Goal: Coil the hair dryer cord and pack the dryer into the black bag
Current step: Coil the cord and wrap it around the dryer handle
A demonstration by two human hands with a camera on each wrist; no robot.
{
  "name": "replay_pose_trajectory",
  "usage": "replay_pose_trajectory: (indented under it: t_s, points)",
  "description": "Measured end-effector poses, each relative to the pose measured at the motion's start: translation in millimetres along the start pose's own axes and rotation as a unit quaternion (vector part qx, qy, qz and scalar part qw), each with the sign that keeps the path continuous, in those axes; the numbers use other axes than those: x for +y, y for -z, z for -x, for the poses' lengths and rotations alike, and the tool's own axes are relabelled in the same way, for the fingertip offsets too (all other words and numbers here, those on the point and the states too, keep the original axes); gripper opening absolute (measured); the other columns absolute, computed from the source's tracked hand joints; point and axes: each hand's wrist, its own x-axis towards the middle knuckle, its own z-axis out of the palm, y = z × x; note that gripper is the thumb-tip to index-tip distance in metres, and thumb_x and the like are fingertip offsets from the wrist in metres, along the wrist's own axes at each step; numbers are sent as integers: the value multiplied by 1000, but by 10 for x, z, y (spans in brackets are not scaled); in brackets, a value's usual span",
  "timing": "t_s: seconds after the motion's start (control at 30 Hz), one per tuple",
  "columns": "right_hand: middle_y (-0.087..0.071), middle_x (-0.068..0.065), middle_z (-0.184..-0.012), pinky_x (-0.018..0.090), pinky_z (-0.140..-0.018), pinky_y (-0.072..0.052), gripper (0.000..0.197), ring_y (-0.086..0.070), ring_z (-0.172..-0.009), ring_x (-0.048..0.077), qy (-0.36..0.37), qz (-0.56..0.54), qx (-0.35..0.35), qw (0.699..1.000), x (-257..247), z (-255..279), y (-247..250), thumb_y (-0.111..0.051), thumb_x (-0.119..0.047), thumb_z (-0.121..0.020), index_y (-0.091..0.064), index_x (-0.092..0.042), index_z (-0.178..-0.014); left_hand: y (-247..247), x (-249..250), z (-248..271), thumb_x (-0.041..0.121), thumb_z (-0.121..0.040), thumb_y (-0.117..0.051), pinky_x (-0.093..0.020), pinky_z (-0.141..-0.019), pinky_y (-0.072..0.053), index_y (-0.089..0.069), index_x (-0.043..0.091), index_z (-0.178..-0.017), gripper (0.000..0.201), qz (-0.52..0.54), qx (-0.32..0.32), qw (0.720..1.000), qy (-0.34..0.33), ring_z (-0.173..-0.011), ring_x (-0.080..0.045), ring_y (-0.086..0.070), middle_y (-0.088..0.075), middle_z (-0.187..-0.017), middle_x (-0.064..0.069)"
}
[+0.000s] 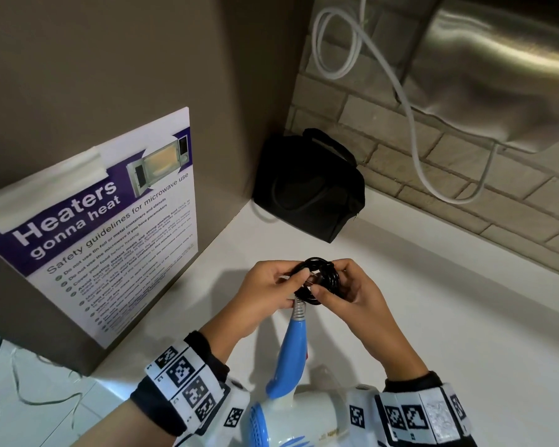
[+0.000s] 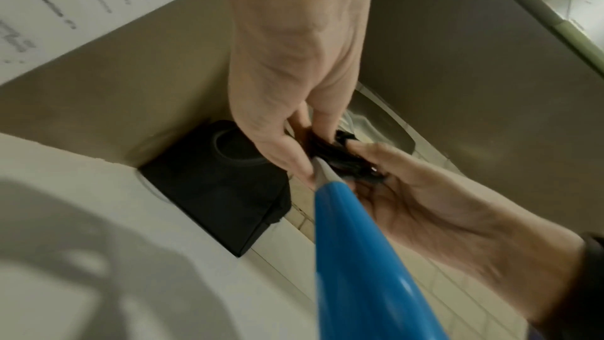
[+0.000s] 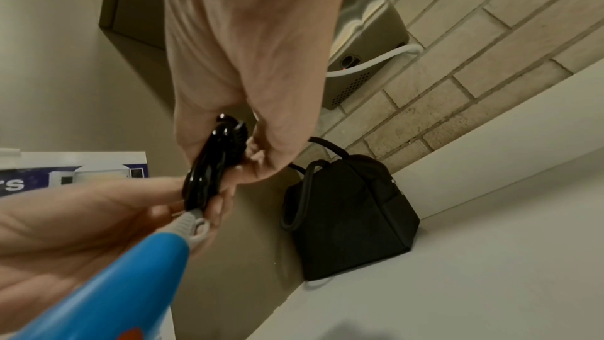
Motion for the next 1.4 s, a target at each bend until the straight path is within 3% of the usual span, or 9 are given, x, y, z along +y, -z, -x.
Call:
replay_pose_trajectory:
  t_s: [0.17,0.3,0.43,0.6,0.7,0.87,1.07,1.27,1.4]
  points:
    - [-70,9,-97,22,-81,-51,17,-66,-92,17,-2,-43,-14,999,15,12,43,-66,-5,-85,-63,-5,-102,92,0,-8,17,-99,-48,-39,-91,-55,-60,14,-126,30,6,-83,997,9,-109,-20,-66,-68,-119,-9]
    - [-70,13,-105,21,-83,-50,22,-65,-100,21,-11,-46,2,999,44,-15,44,-66,-10,-86,-66,-9,-107,88,-35,-1,17,-101,-42,-40,-94,-53,-58,16,-129,32,5,-86,996,13,-114,-16,-63,-65,-124,-4]
    - [-70,8,-99,20,-79,-51,29,-65,-90,13,-2,-74,58,996,65,-33,19,-69,-9,-82,-65,-15,-111,62,-54,-2,22,-100,-43,-39,-94,-53,-58,20,-129,32,4,-80,997,12,-115,-13,-62,-65,-124,-1]
    - [-71,9,-102,40,-88,-54,15,-68,-95,21,10,-20,151,988,241,-90,-74,-58,-13,-92,-61,-9,-106,-32,-81,9,25,-98,-47,-36,-90,-55,-60,18,-126,31,-5,-53,999,-5,-114,-14,-60,-60,-122,-6]
    - [-70,10,-103,46,-90,-54,17,-68,-98,23,-4,15,148,989,311,-109,-109,-52,-18,-96,-59,-9,-108,-67,-90,-9,27,-98,-47,-38,-90,-56,-58,20,-127,32,-20,-31,999,-5,-113,-17,-61,-57,-121,-7]
    - [-70,8,-110,36,-97,-50,26,-67,-104,17,-63,20,66,996,257,-94,-1,-46,-24,-99,-61,-11,-115,-25,-103,-36,29,-98,-47,-41,-91,-55,-59,24,-128,32,-29,-28,999,-3,-113,-17,-60,-59,-121,-5]
    - [-73,16,-99,36,-88,-56,20,-69,-98,28,-60,-19,98,993,212,-69,29,-55,-17,-94,-68,-5,-104,-45,-119,-53,30,-98,-48,-41,-90,-55,-60,22,-126,32,-32,-33,999,1,-113,-18,-61,-62,-121,-6]
    - [-71,-8,-84,14,-73,-44,16,-60,-74,-6,-92,21,87,992,150,-59,109,-57,-23,-93,-69,-13,-92,-1,-147,-54,33,-99,-43,-30,-86,-57,-60,19,-124,34,-52,-58,996,43,-108,-15,-64,-64,-121,-9]
    - [-69,-4,-79,11,-67,-41,15,-56,-62,-10,-112,8,126,986,251,-84,223,-59,-16,-91,-72,-8,-92,41,-215,10,30,-96,-52,-31,-86,-56,-49,29,-135,38,-102,-111,984,91,-100,-14,-63,-61,-116,-6]
